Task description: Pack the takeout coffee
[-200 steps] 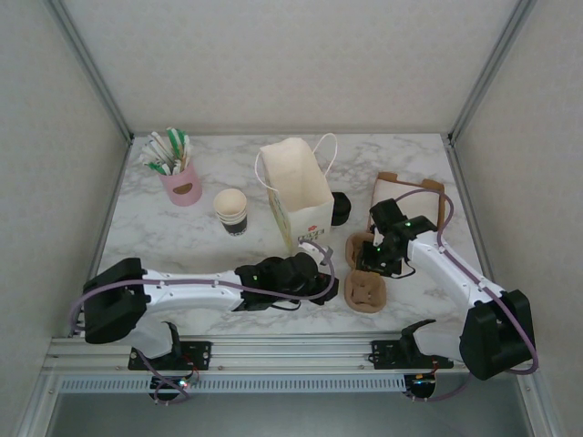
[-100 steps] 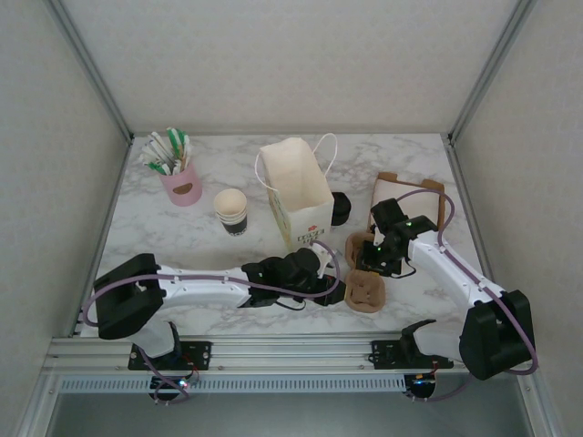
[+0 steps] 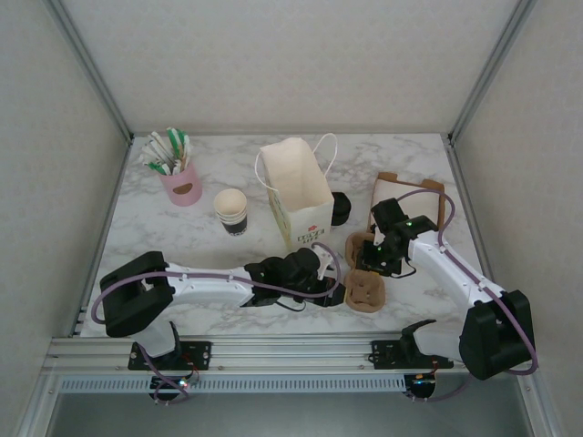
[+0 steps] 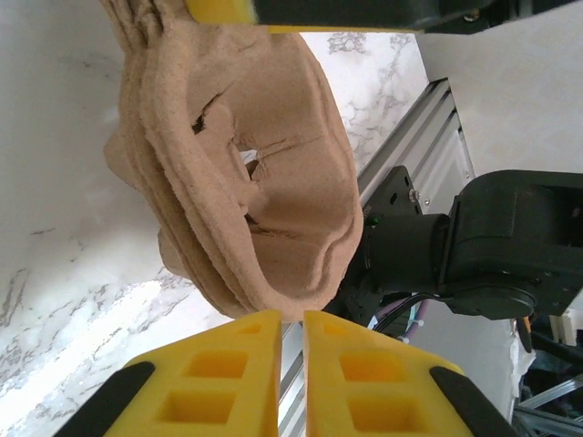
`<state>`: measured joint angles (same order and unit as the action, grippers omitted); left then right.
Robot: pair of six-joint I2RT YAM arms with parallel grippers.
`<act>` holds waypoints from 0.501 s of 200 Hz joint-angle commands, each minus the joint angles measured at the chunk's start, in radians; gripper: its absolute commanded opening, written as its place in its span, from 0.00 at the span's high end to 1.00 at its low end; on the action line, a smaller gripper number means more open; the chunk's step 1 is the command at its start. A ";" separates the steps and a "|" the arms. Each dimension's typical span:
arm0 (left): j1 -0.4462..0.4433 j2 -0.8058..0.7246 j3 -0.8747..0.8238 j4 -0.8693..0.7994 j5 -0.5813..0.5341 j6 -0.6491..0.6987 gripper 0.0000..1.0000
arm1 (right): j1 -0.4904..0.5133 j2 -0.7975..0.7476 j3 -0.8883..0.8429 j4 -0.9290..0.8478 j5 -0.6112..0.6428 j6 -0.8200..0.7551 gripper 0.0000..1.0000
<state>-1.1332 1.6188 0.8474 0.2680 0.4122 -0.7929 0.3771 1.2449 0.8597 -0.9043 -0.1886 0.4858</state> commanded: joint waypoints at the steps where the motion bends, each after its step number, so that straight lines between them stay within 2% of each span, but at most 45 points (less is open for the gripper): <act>1: 0.025 -0.004 -0.045 0.071 0.055 -0.047 0.84 | -0.011 -0.019 -0.016 -0.008 -0.031 -0.003 0.70; 100: 0.062 -0.016 -0.111 0.261 0.169 -0.134 0.84 | -0.023 -0.022 -0.021 -0.002 -0.051 -0.002 0.70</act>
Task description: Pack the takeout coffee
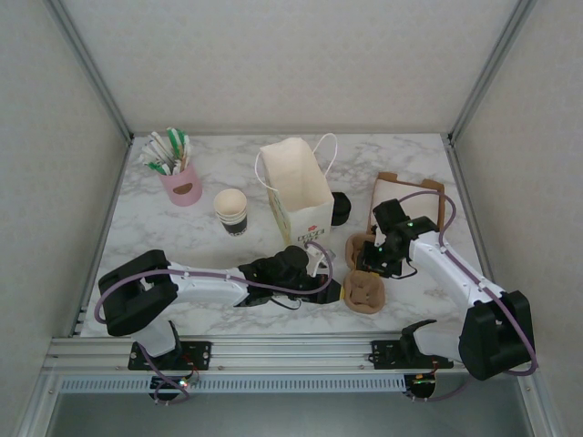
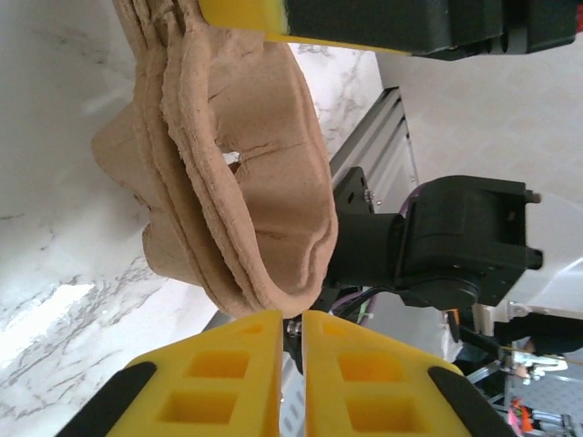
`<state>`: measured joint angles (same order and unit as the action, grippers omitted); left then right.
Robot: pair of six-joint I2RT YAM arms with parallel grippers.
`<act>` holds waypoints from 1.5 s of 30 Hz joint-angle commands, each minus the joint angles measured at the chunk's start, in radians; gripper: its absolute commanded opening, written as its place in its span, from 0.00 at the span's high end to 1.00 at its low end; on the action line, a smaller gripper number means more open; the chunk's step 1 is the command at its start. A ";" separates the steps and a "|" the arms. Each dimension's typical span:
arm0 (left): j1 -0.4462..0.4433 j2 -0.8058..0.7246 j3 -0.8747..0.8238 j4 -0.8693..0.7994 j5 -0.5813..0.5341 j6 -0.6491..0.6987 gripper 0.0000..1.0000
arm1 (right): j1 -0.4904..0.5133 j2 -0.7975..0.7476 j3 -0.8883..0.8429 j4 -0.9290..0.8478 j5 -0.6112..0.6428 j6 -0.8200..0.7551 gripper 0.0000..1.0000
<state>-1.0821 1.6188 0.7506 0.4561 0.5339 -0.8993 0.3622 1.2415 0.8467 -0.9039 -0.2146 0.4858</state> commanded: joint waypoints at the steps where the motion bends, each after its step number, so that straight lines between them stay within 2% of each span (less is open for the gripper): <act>1: 0.011 -0.017 -0.014 0.073 0.047 -0.028 0.84 | -0.009 -0.019 -0.008 -0.003 -0.025 -0.002 0.70; 9: 0.013 -0.001 0.014 0.067 0.073 -0.027 0.71 | -0.009 -0.019 -0.012 0.000 -0.030 -0.001 0.70; 21: 0.011 0.053 0.073 0.023 0.093 -0.007 0.70 | -0.008 -0.019 -0.013 0.001 -0.037 -0.004 0.70; 45: 0.013 0.064 0.104 -0.062 0.072 0.025 0.60 | -0.009 -0.010 -0.016 0.005 -0.040 -0.009 0.70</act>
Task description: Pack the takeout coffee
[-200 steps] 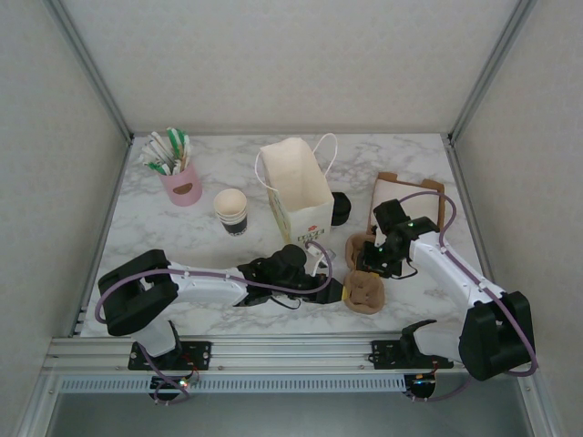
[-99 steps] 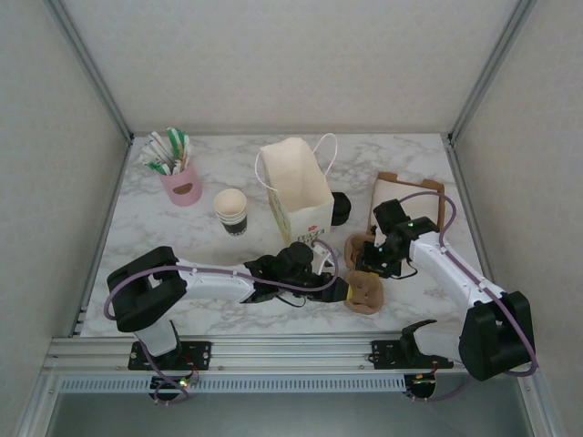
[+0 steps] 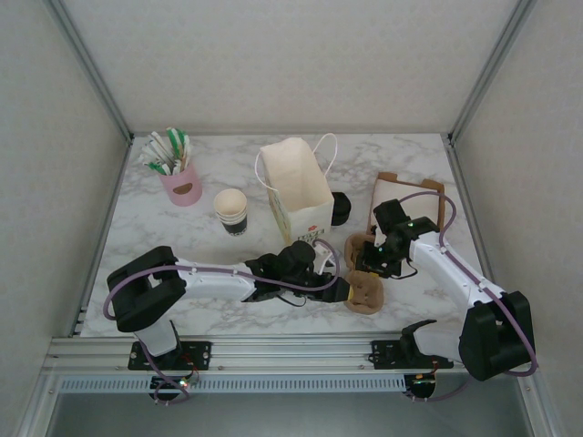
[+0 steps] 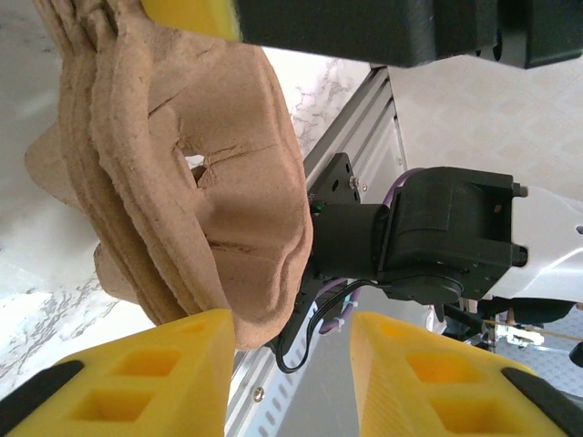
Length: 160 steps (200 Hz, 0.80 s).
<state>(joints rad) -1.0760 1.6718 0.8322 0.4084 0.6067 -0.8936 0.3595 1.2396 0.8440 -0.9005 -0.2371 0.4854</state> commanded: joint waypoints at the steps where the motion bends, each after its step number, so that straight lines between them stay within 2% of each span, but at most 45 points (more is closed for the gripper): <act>1: 0.006 0.009 0.021 -0.017 -0.002 0.020 0.60 | -0.006 -0.008 -0.013 0.003 -0.018 -0.010 0.70; 160: 0.008 -0.045 0.027 -0.059 -0.030 0.039 0.48 | -0.005 -0.008 -0.015 0.005 -0.022 -0.009 0.70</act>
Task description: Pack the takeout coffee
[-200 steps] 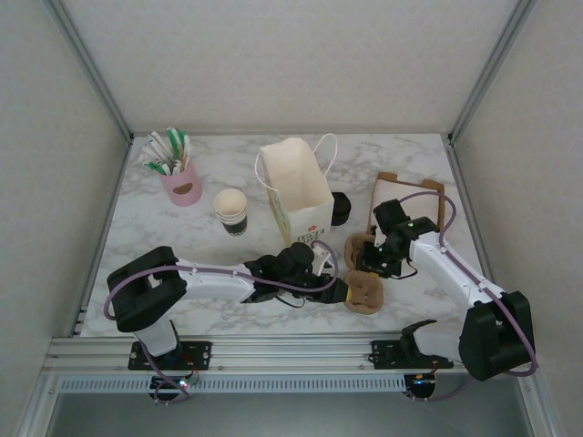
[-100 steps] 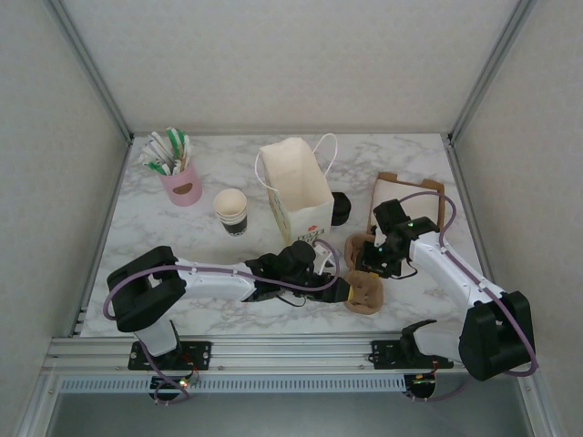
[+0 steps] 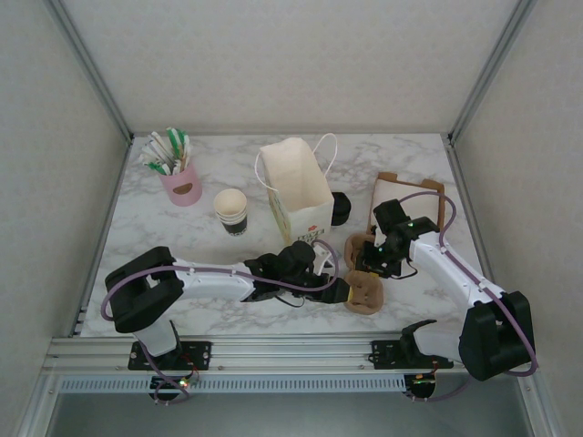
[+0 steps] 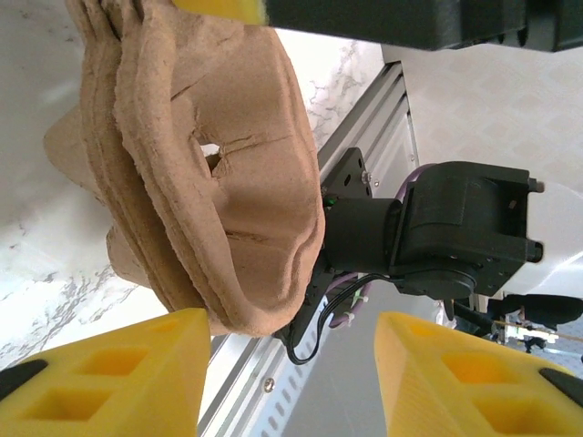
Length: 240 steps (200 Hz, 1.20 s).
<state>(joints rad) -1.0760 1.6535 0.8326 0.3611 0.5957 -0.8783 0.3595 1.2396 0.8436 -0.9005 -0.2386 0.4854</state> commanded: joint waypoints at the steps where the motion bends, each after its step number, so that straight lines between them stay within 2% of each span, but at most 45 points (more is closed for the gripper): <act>1: 0.008 -0.027 0.027 -0.011 -0.019 0.024 0.48 | -0.005 -0.009 -0.014 0.005 -0.019 -0.010 0.70; 240: 0.010 0.027 0.082 -0.078 -0.007 0.048 0.48 | -0.006 -0.007 -0.016 0.008 -0.027 -0.010 0.71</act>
<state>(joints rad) -1.0752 1.6665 0.8825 0.2993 0.5911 -0.8558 0.3595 1.2396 0.8371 -0.8967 -0.2405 0.4847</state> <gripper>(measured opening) 0.519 0.297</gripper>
